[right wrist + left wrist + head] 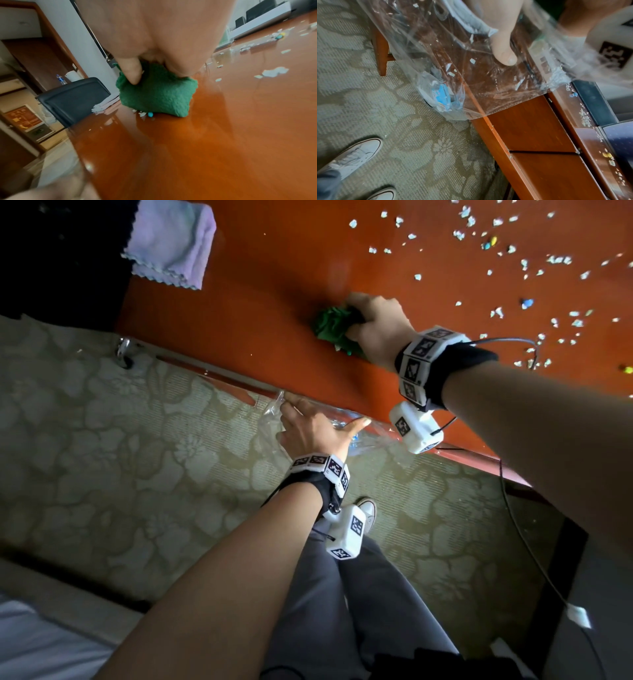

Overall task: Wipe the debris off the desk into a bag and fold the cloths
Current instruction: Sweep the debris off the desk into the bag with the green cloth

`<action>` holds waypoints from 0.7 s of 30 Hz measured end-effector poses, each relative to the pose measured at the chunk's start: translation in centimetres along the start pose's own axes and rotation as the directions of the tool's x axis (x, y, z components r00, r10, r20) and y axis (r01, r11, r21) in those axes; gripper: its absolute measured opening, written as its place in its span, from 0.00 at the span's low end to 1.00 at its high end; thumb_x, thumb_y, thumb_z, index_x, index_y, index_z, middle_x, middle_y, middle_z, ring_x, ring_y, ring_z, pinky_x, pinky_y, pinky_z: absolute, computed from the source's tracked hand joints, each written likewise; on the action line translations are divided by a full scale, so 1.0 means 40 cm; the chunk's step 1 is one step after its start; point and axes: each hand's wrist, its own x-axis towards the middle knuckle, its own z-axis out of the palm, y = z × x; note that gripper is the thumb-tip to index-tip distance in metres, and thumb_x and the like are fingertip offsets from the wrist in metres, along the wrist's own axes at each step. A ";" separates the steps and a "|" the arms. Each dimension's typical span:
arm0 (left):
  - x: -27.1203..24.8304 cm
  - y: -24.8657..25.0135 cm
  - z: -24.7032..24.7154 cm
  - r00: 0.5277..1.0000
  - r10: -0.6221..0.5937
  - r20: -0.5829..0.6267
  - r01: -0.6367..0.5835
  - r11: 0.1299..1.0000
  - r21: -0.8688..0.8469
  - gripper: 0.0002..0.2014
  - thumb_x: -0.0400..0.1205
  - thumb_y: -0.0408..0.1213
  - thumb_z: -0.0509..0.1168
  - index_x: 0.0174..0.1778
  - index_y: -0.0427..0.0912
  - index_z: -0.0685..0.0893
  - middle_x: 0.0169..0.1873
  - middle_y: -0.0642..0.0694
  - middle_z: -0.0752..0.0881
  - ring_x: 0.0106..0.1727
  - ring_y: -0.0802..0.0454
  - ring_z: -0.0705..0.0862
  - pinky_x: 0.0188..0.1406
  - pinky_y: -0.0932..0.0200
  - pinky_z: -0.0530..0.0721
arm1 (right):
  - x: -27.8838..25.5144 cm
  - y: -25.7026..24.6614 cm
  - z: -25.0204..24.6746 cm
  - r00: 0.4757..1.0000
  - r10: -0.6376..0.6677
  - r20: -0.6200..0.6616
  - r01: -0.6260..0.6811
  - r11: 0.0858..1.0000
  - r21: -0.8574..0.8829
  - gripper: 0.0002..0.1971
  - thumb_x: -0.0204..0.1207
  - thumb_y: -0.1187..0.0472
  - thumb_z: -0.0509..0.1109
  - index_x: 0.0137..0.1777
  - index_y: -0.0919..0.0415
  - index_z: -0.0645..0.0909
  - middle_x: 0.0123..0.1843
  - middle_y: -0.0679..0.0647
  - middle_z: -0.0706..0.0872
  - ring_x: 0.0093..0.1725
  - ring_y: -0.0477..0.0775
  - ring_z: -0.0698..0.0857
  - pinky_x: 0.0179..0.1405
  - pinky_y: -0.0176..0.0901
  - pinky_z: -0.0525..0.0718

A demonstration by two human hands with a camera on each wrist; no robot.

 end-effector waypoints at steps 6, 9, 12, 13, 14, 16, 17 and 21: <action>0.002 -0.009 0.009 0.999 0.023 -0.026 -0.022 1.000 0.019 0.71 0.58 0.80 0.67 0.83 0.26 0.56 0.78 0.33 0.66 0.76 0.37 0.71 0.64 0.40 0.73 | -0.077 0.013 0.045 0.999 0.007 0.039 -0.011 0.996 0.089 0.17 0.75 0.66 0.65 0.62 0.55 0.82 0.46 0.58 0.82 0.43 0.56 0.80 0.37 0.38 0.76; 0.001 -0.013 0.014 0.998 0.029 -0.057 -0.028 0.999 0.018 0.71 0.57 0.81 0.66 0.83 0.26 0.58 0.77 0.35 0.68 0.74 0.38 0.72 0.62 0.41 0.74 | -0.109 0.022 0.062 0.998 -0.002 0.060 -0.004 0.995 0.101 0.15 0.75 0.65 0.66 0.60 0.55 0.83 0.45 0.60 0.83 0.41 0.58 0.81 0.38 0.42 0.80; -0.002 -0.016 0.020 0.997 0.034 -0.076 -0.033 0.999 0.017 0.71 0.58 0.81 0.66 0.83 0.27 0.58 0.77 0.35 0.68 0.75 0.39 0.72 0.62 0.42 0.75 | -0.140 0.029 0.076 0.997 -0.011 0.077 0.004 0.996 0.091 0.15 0.74 0.66 0.65 0.59 0.57 0.83 0.43 0.60 0.82 0.40 0.57 0.79 0.30 0.37 0.75; -0.003 -0.017 0.020 0.996 0.035 -0.085 -0.033 0.999 0.022 0.71 0.58 0.80 0.67 0.83 0.27 0.58 0.77 0.35 0.67 0.75 0.39 0.72 0.62 0.42 0.75 | -0.150 0.030 0.079 0.997 -0.011 0.079 0.003 0.995 0.101 0.15 0.74 0.66 0.65 0.60 0.57 0.83 0.43 0.60 0.82 0.40 0.57 0.79 0.27 0.34 0.74; -0.004 -0.017 0.020 0.995 0.037 -0.094 -0.034 0.999 0.027 0.70 0.58 0.80 0.67 0.83 0.27 0.57 0.78 0.35 0.67 0.75 0.39 0.71 0.62 0.42 0.75 | -0.158 0.031 0.081 0.997 -0.012 0.080 0.002 0.994 0.113 0.15 0.75 0.66 0.65 0.60 0.57 0.83 0.43 0.60 0.82 0.40 0.57 0.79 0.27 0.33 0.74; -0.003 -0.018 0.023 0.994 0.039 -0.098 -0.036 0.999 0.030 0.70 0.58 0.78 0.69 0.83 0.28 0.57 0.78 0.36 0.68 0.75 0.40 0.71 0.62 0.42 0.76 | -0.169 0.032 0.084 0.996 -0.015 0.084 0.003 0.991 0.135 0.14 0.75 0.67 0.65 0.59 0.58 0.83 0.43 0.60 0.82 0.41 0.57 0.80 0.31 0.37 0.77; -0.001 -0.019 0.025 0.994 0.037 -0.099 -0.034 0.999 0.028 0.70 0.58 0.78 0.70 0.83 0.28 0.57 0.77 0.36 0.68 0.75 0.40 0.71 0.62 0.41 0.76 | -0.173 0.031 0.086 0.996 -0.013 0.092 -0.001 0.989 0.145 0.14 0.75 0.67 0.65 0.58 0.59 0.83 0.43 0.60 0.82 0.41 0.57 0.80 0.33 0.39 0.78; 0.006 -0.025 0.034 0.992 0.031 -0.125 -0.029 0.999 0.019 0.70 0.55 0.79 0.70 0.82 0.28 0.60 0.75 0.36 0.70 0.73 0.39 0.73 0.60 0.40 0.77 | -0.184 0.030 0.089 0.994 0.026 0.105 -0.051 0.968 0.245 0.15 0.74 0.67 0.65 0.60 0.59 0.84 0.46 0.60 0.83 0.43 0.57 0.81 0.34 0.38 0.78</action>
